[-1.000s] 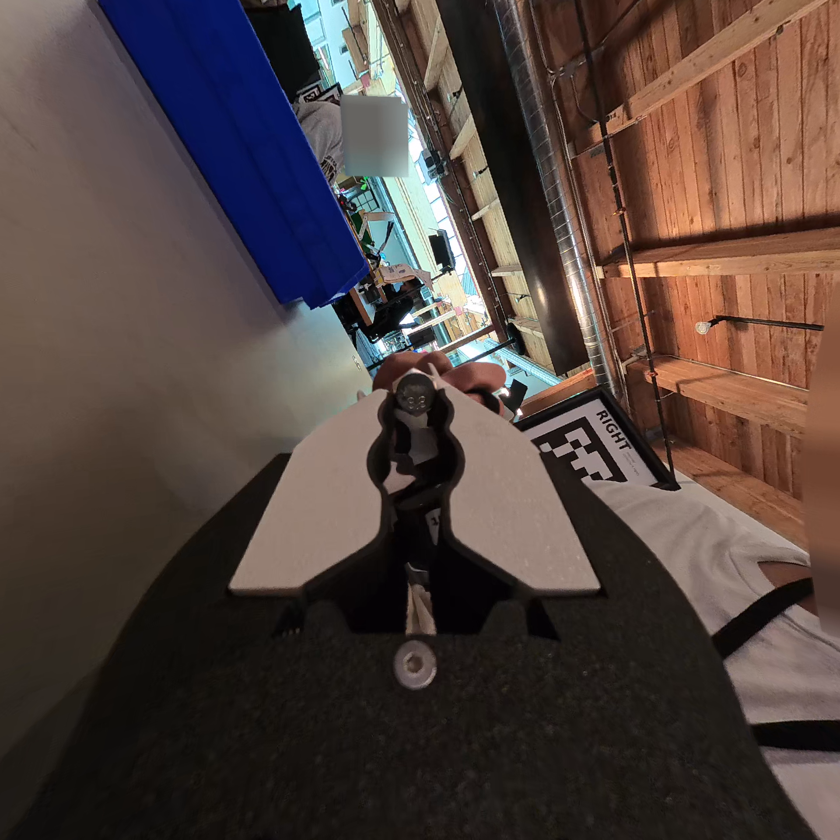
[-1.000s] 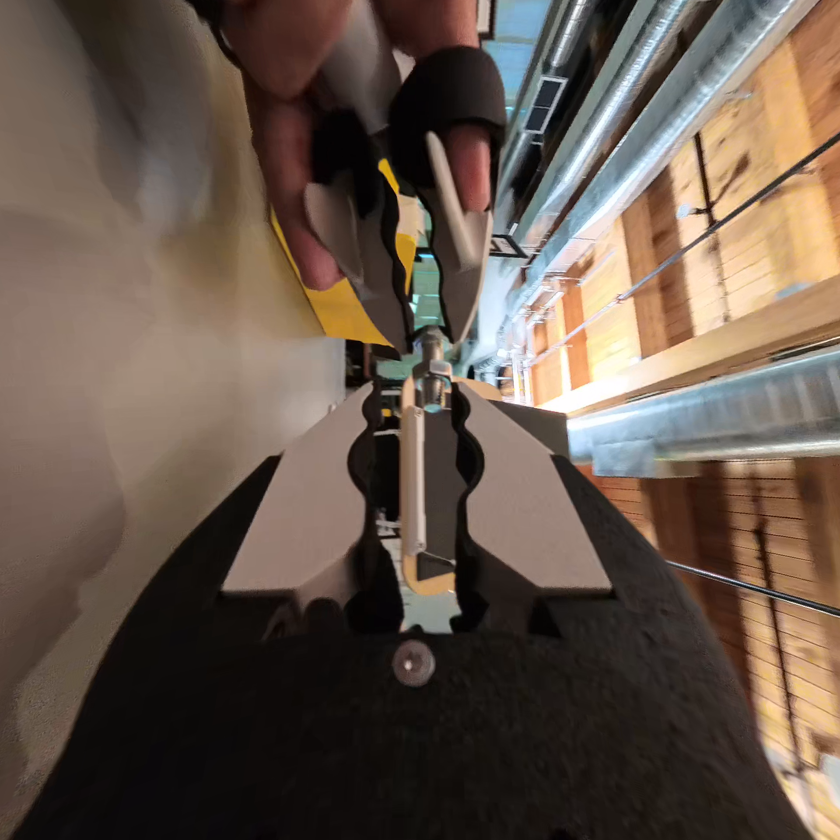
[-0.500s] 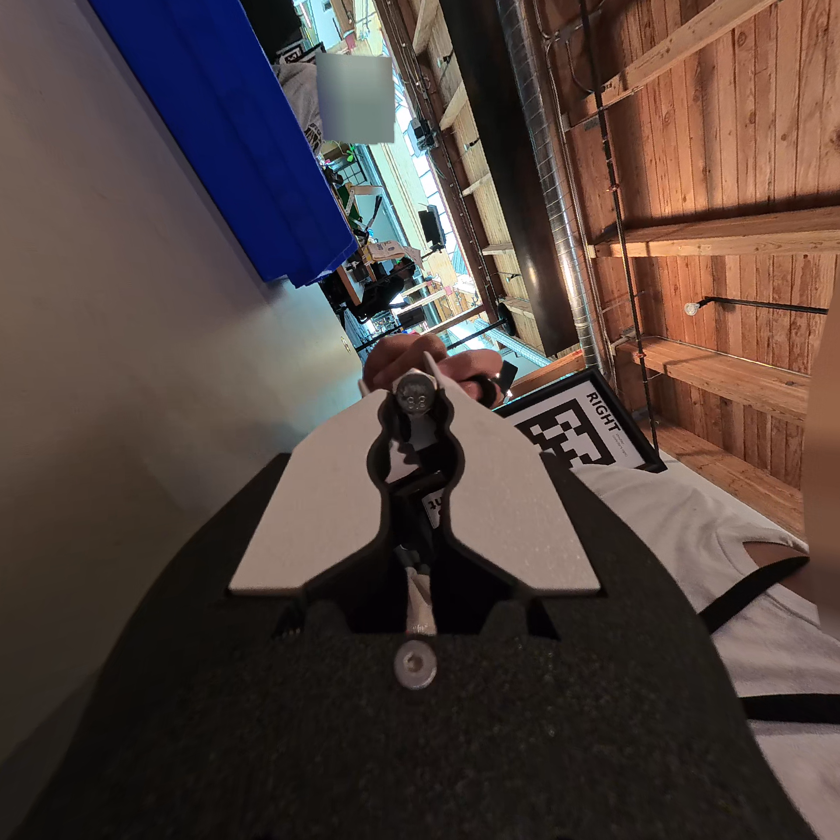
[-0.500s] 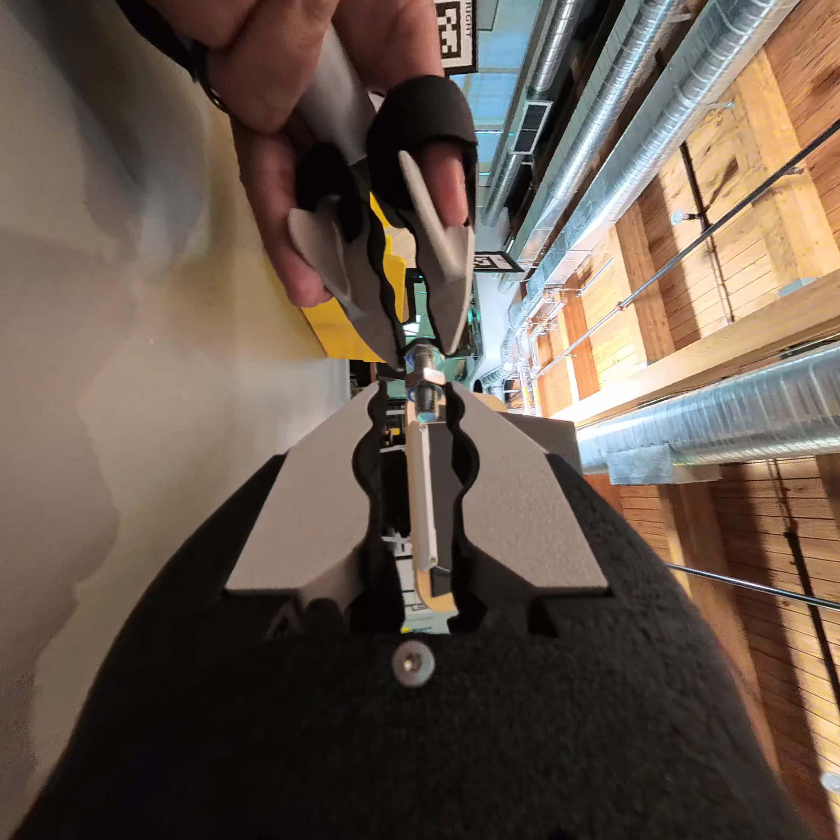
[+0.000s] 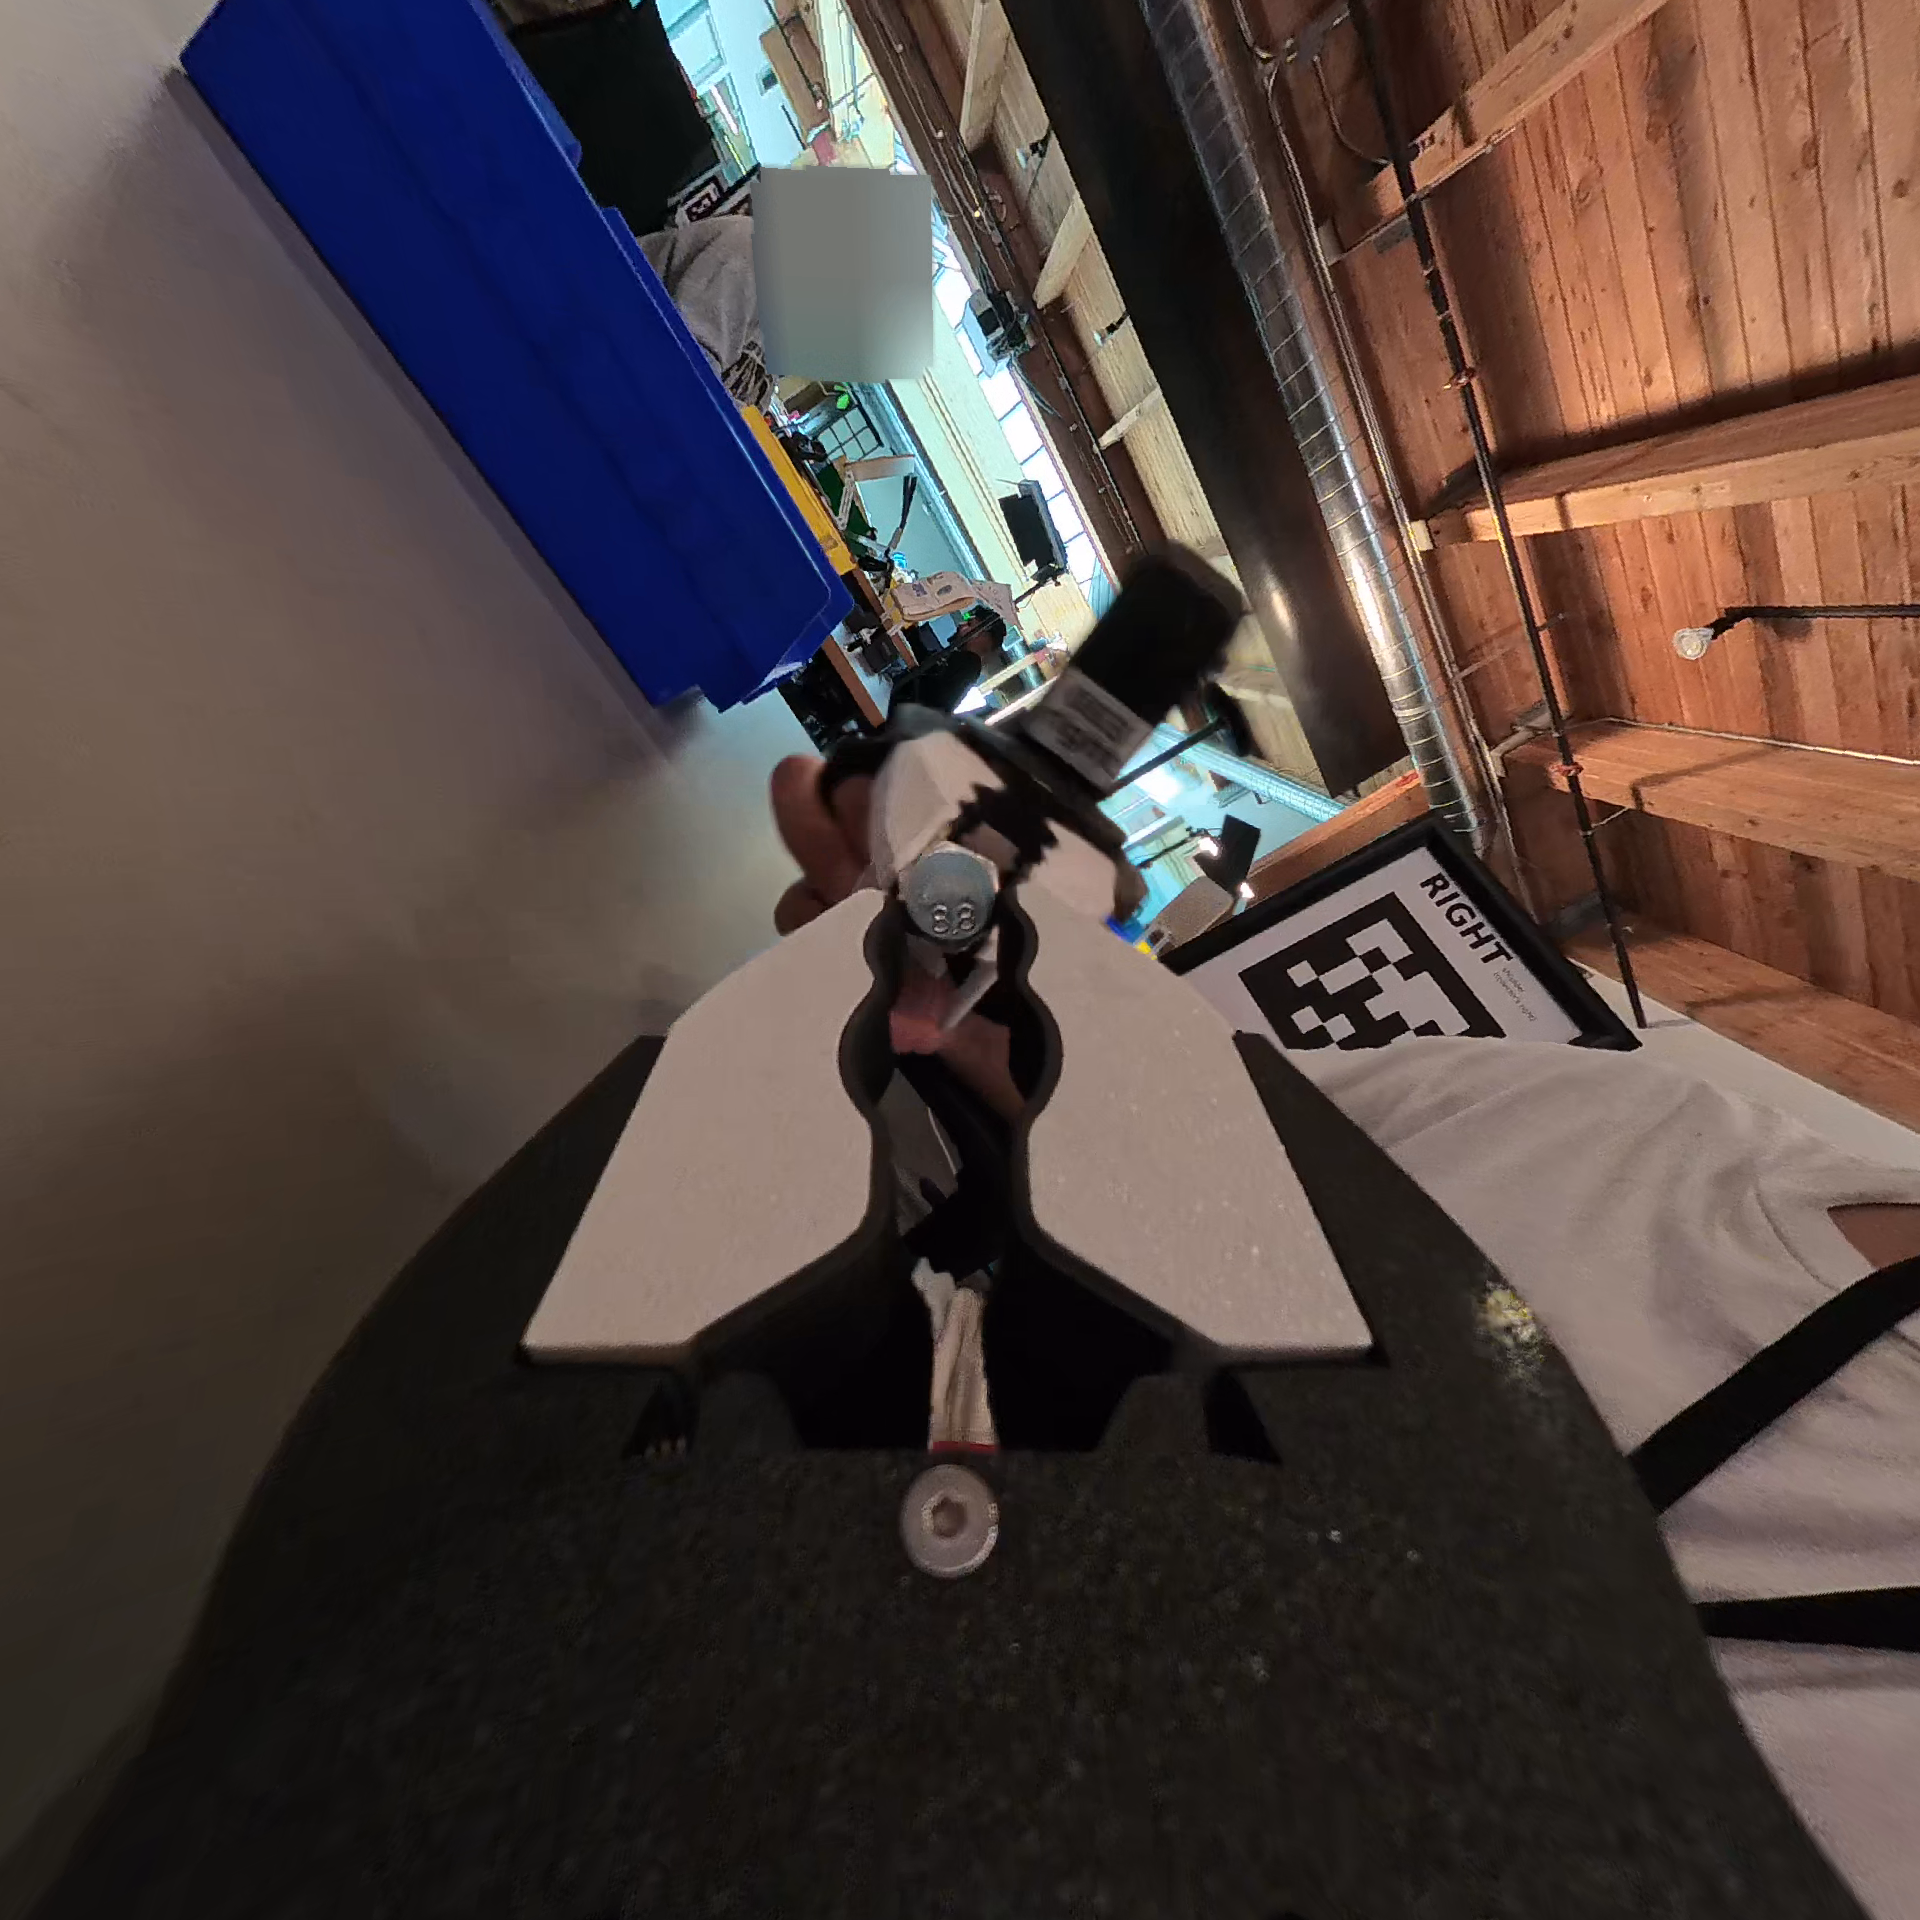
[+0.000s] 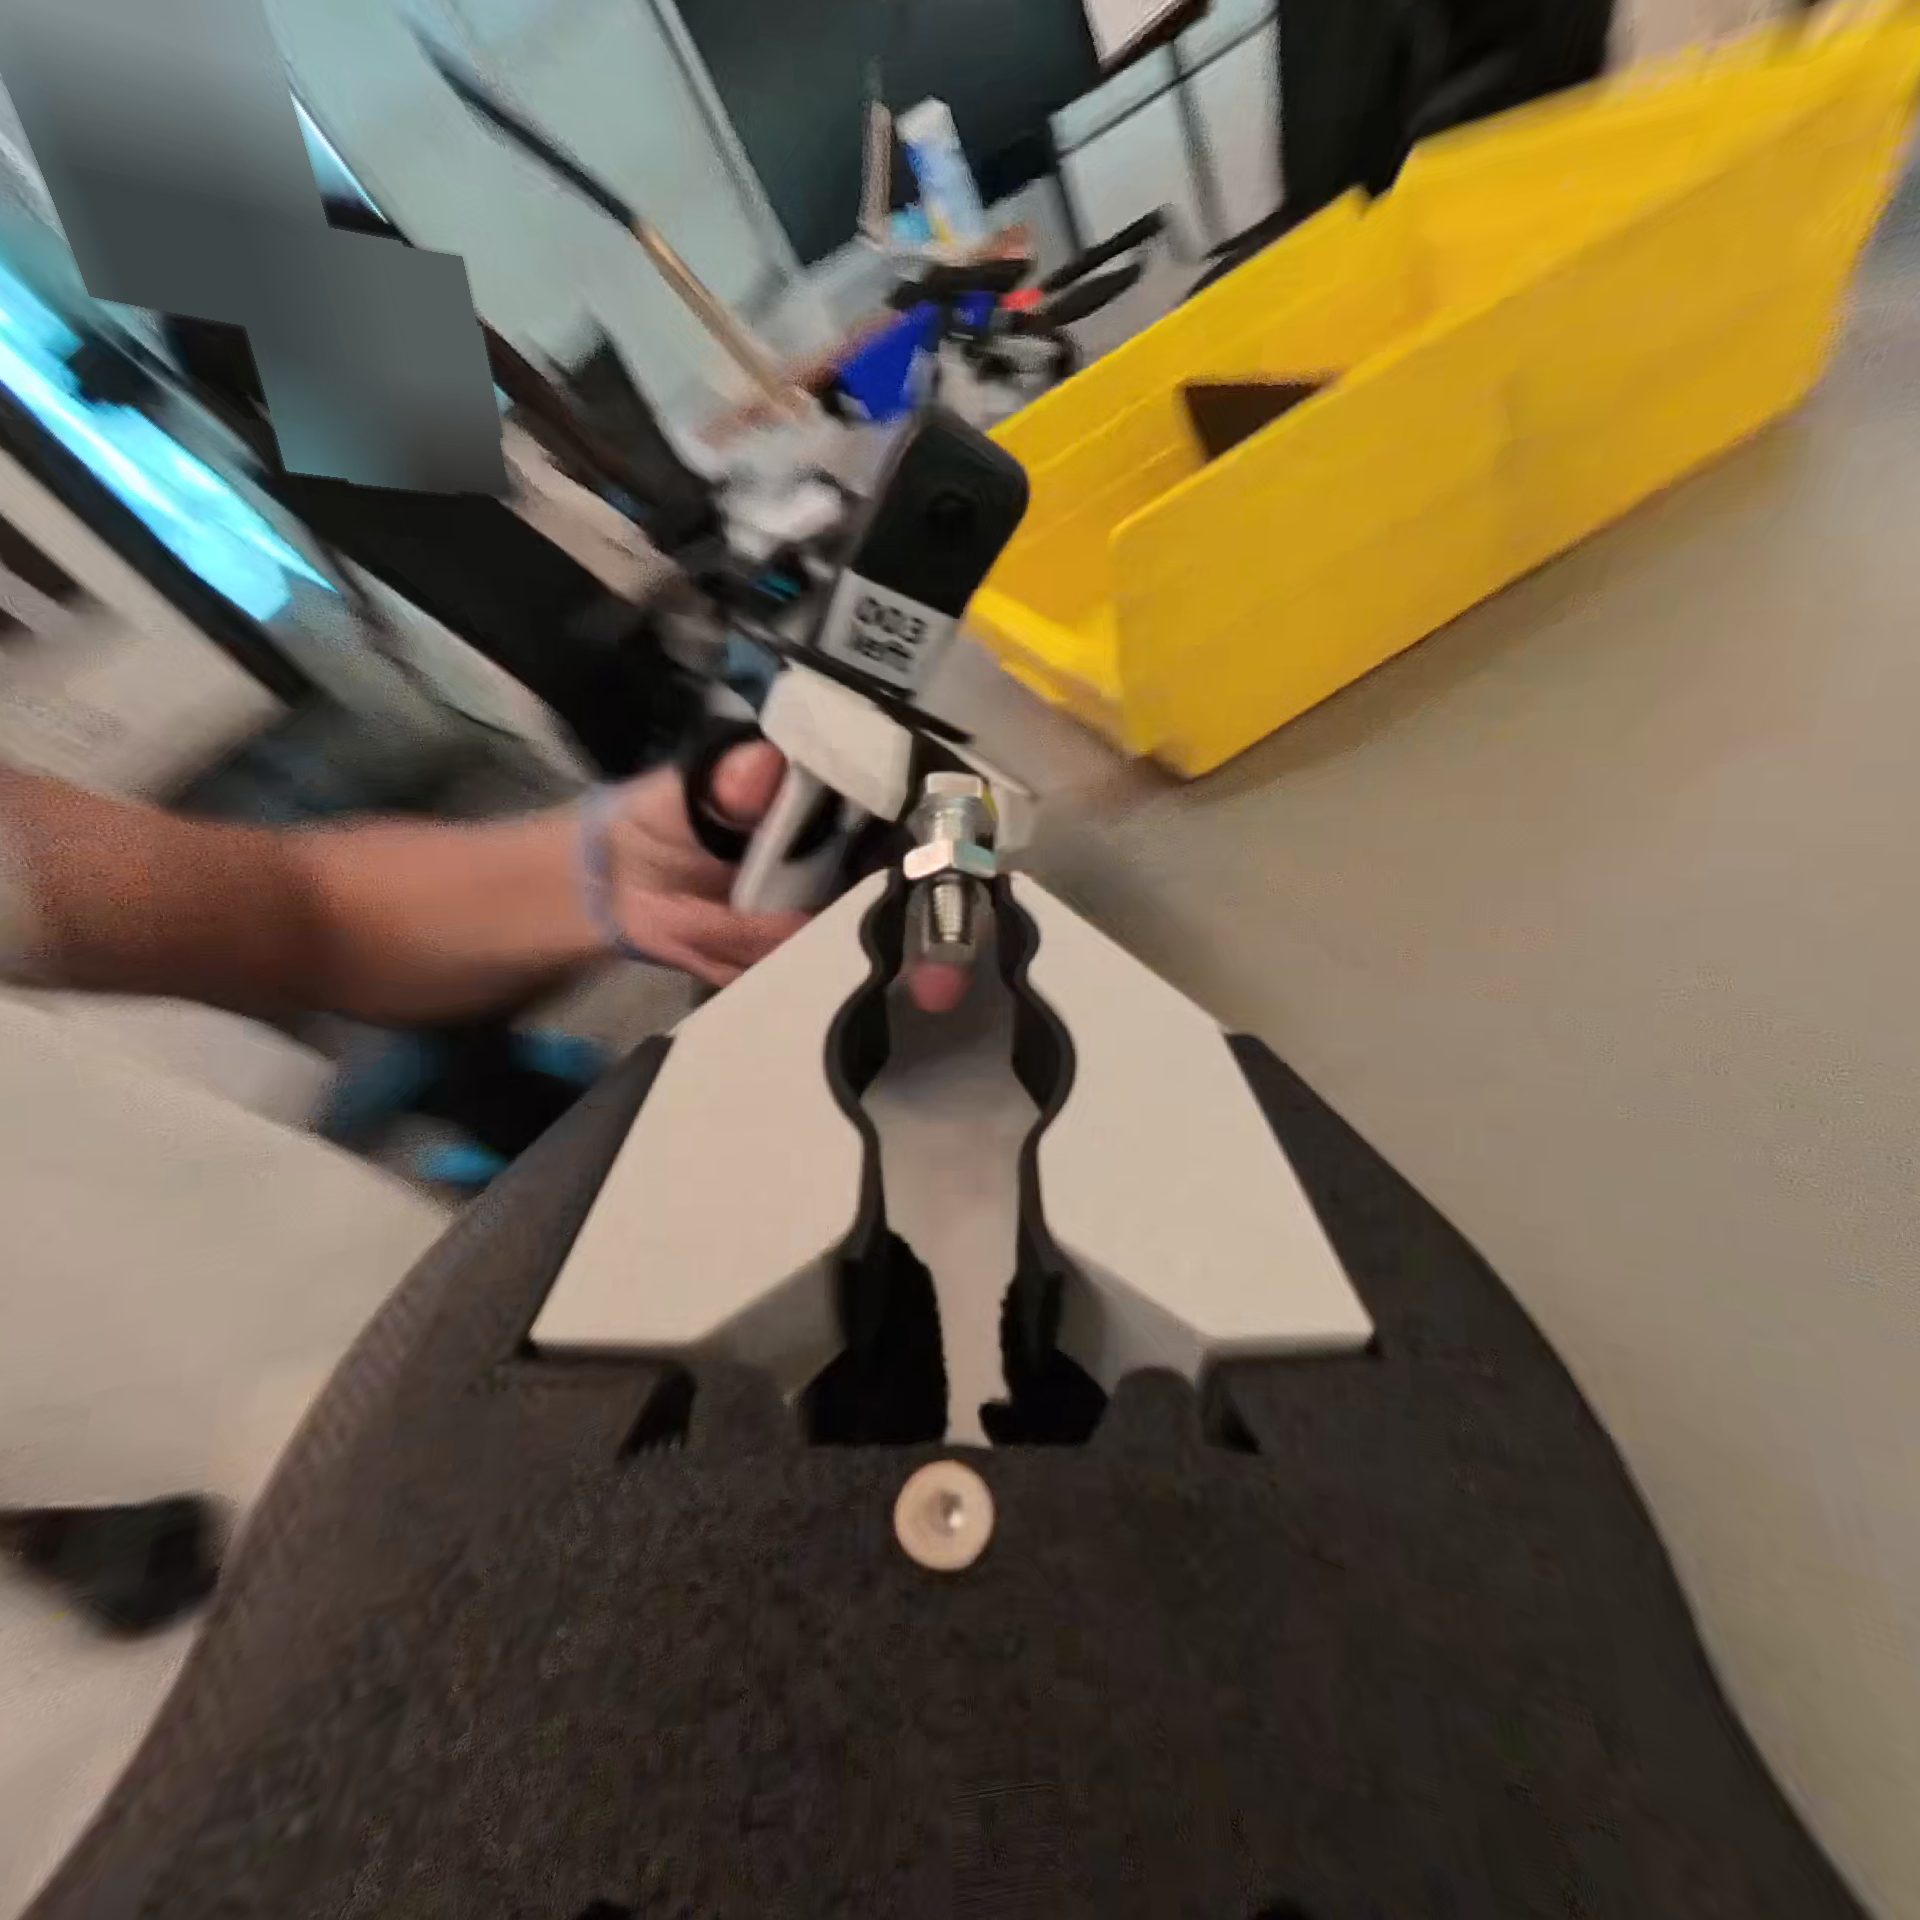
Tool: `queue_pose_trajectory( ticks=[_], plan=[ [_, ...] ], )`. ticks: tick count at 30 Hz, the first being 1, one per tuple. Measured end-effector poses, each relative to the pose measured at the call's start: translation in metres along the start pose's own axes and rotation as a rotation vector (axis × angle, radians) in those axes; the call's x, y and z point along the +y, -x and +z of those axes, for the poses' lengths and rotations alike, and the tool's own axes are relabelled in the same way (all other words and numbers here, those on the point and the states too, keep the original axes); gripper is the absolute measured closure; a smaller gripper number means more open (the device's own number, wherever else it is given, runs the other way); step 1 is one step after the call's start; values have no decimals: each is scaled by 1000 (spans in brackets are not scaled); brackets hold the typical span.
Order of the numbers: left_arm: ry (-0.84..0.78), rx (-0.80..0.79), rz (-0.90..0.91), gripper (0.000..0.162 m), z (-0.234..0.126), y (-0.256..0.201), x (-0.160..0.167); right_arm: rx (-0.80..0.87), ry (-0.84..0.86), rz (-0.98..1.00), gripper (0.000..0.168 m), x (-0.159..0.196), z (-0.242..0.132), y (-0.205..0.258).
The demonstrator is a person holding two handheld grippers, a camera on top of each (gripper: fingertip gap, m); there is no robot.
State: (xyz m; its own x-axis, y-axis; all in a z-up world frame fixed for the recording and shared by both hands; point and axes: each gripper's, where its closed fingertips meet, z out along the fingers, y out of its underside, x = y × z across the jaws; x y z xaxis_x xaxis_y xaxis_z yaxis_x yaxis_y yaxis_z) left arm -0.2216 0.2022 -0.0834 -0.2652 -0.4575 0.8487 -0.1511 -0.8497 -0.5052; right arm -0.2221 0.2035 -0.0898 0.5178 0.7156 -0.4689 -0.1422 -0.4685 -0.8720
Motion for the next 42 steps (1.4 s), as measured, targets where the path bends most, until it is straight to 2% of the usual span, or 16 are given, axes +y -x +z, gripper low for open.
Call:
queue_pose_trajectory(
  ticks=[3,5,6,7,10,14,16,24,26,29,32,33,36,39,40,42],
  plan=[
    [-15,0,67,145,2,-6,-4,-318,-80,600,152,-10,-2,5],
    [-9,-36,138,145,1,-6,-5,-389,-104,764,152,-9,-1,6],
    [-6,-45,160,145,1,-6,-5,-381,-114,761,152,-9,0,6],
    [-14,-43,171,145,1,-8,-6,-365,-124,716,151,-10,-1,7],
    [-44,-21,162,145,0,-12,-10,-298,-70,457,127,-9,-2,16],
    [-46,-34,130,146,-3,-6,-12,-10,20,-77,137,1,-10,2],
    [-33,-39,122,146,-3,-3,-10,88,47,-227,144,3,-14,-2],
    [52,-35,144,145,3,-4,3,17,32,-131,150,2,-15,1],
    [63,-42,161,145,5,-4,5,-25,57,-105,159,7,-14,6],
    [80,-32,176,145,5,-5,7,-27,72,-109,159,8,-16,8],
    [87,-65,269,145,8,-5,9,-17,82,-111,159,7,-20,6],
    [92,-89,316,139,9,-4,9,18,79,-130,159,3,-24,2],
    [157,-163,438,124,11,0,17,209,51,-273,159,-35,-58,-23],
    [168,-226,528,124,11,5,18,524,26,-410,159,-102,-140,-68],
    [166,-240,541,124,11,6,18,650,108,-417,159,-110,-174,-93],
    [167,-292,563,125,10,12,17,903,377,-377,159,-99,-248,-154]
  ],
)
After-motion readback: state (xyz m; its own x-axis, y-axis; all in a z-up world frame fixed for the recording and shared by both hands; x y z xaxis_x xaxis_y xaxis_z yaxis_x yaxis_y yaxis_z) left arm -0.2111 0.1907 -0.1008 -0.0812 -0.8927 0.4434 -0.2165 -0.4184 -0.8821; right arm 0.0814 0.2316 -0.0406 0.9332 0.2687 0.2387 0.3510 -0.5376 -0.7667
